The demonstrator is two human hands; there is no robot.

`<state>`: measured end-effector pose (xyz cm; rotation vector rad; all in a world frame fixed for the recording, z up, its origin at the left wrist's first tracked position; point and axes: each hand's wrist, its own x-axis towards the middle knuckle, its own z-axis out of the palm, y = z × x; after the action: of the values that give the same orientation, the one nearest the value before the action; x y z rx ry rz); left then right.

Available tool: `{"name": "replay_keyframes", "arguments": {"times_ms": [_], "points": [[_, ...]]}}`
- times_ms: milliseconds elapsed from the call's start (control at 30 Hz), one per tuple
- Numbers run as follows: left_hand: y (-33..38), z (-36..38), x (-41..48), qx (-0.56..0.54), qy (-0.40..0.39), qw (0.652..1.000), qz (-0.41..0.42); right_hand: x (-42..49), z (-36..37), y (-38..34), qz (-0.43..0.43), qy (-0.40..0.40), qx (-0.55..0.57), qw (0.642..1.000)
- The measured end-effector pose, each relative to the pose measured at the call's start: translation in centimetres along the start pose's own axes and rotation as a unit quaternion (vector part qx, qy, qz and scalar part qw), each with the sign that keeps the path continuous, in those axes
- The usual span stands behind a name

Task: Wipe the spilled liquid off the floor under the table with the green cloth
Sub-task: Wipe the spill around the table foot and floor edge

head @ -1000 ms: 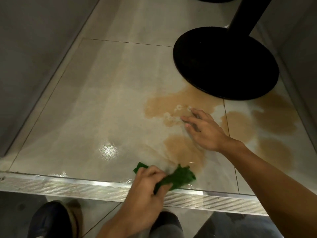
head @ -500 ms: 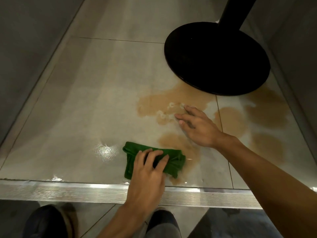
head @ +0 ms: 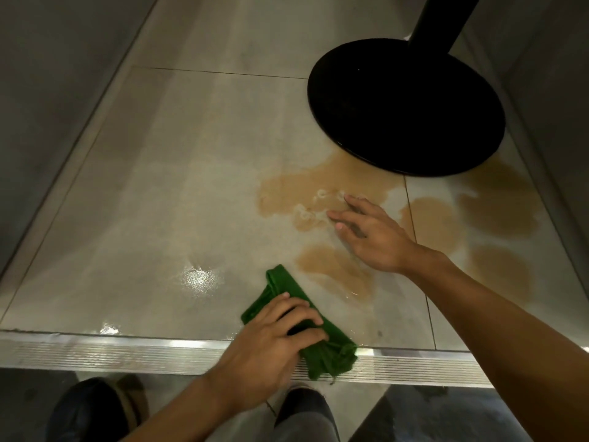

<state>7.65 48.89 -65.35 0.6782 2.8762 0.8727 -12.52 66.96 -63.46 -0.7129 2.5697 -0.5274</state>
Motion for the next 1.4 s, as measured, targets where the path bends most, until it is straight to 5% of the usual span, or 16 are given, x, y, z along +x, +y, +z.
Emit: {"name": "replay_keyframes", "arguments": {"times_ms": [400, 767, 967, 1267, 1400], "points": [[-3.3, -3.1, -6.2, -0.02, 0.071, 0.986, -0.15, -0.3, 0.1, -0.5, 0.009, 0.002, 0.021, 1.0], [7.0, 4.5, 3.9, 0.027, 0.068, 0.992, -0.103, 0.0, -0.9, -0.4, 0.004, -0.025, 0.015, 1.0], [6.6, 4.2, 3.9, 0.027, 0.069, 0.994, -0.086, -1.7, -2.8, 0.3, 0.027, 0.027, 0.177, 0.984], [0.6, 1.0, 0.3, 0.043, 0.102, 0.988, -0.109, -8.7, -1.9, 5.1, 0.005, 0.11, -0.063, 0.992], [2.4, 2.0, 2.8, 0.005, 0.16, 0.972, -0.17, -11.0, -0.4, 5.9, 0.027, 0.113, -0.068, 0.991]]}}
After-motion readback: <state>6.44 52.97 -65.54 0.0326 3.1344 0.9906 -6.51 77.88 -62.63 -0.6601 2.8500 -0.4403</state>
